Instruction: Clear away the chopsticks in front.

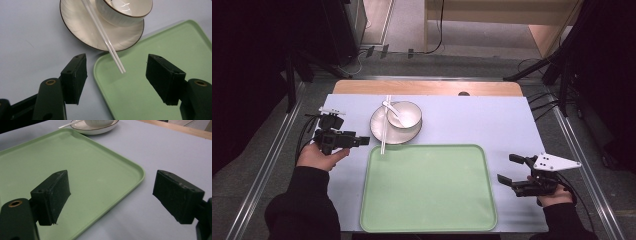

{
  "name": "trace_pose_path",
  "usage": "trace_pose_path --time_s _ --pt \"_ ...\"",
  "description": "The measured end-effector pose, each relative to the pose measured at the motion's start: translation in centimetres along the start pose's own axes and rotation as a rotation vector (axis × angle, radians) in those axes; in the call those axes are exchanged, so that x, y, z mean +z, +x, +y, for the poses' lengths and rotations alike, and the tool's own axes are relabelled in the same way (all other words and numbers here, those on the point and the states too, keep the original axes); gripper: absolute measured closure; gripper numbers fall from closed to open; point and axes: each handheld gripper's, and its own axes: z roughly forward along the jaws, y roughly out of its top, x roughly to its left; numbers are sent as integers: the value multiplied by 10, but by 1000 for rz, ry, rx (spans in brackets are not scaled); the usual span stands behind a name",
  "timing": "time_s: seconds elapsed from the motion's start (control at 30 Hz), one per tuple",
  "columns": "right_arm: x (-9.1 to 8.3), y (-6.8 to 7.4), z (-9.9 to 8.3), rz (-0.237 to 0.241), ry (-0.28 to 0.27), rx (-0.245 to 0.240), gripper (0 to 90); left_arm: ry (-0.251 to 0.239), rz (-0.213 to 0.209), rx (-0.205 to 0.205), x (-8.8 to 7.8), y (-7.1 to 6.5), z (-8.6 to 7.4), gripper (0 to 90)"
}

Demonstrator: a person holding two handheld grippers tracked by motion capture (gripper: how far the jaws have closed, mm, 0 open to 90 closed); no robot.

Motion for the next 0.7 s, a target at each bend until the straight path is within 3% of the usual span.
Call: trace_pose_path --time_s 0.3,0.7 --pt "0 1 0 3 0 3 144 -20 41 -22 23 4 21 373" --pt "0 2 -1 4 7 -1 144 34 116 -40 62 3 34 445"
